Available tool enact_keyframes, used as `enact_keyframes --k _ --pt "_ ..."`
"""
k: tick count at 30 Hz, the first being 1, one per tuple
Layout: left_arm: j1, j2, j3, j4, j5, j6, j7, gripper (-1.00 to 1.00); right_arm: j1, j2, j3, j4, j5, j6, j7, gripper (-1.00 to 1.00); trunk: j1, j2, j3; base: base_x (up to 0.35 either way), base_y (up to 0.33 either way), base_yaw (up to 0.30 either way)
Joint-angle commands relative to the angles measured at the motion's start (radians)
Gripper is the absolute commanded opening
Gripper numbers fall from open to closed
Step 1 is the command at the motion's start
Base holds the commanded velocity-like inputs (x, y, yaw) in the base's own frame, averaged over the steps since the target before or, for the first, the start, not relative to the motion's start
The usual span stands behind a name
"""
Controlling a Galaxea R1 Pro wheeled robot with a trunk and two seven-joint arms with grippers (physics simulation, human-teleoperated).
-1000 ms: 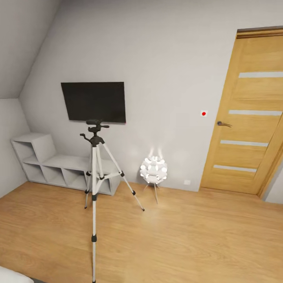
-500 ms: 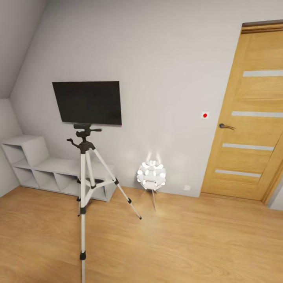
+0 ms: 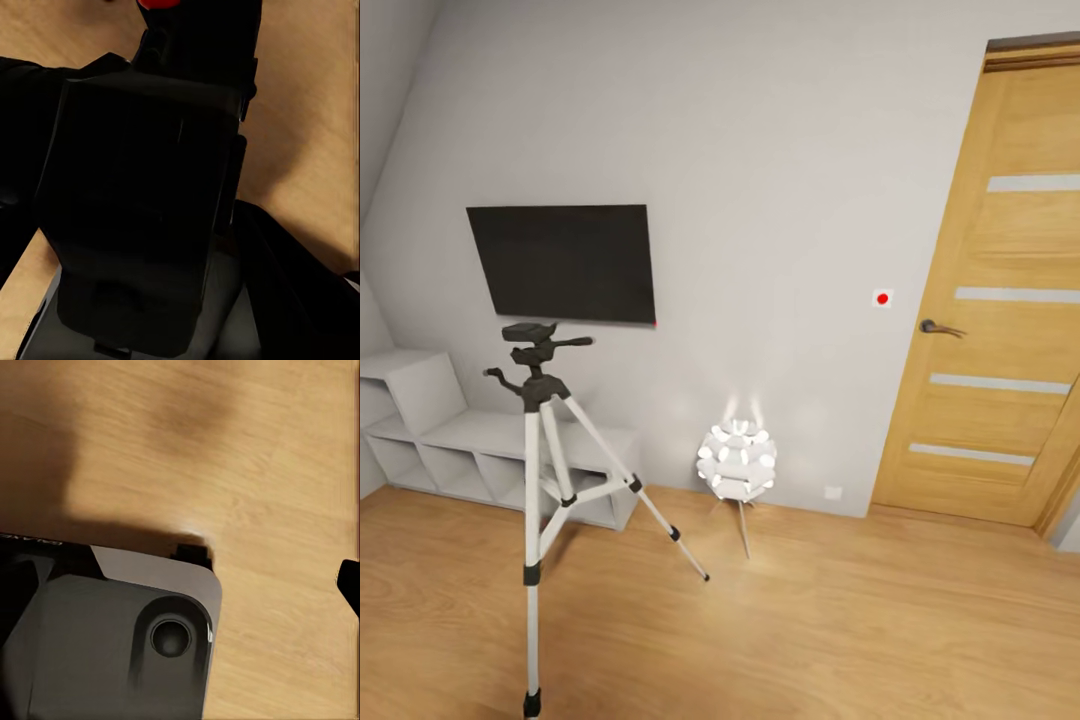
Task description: Attach the digital camera to the camera tripod in the bedroom.
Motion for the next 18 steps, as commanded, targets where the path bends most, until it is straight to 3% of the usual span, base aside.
enact_keyframes --k 1,18 --pt "-0.001 0.0 -0.009 0.0 0.005 -0.002 0.002 -1.0 -0.001 0.0 0.001 0.003 0.01 -0.006 0.0 1.0 0.001 -0.001 -0.001 0.289 -0.153 0.0" --pt "-0.001 0.0 -0.009 0.0 0.005 -0.005 0.002 -1.0 -0.001 0.0 0.001 0.003 0.01 -0.006 0.0 1.0 0.001 -0.001 -0.001 0.263 -0.154 0.0"
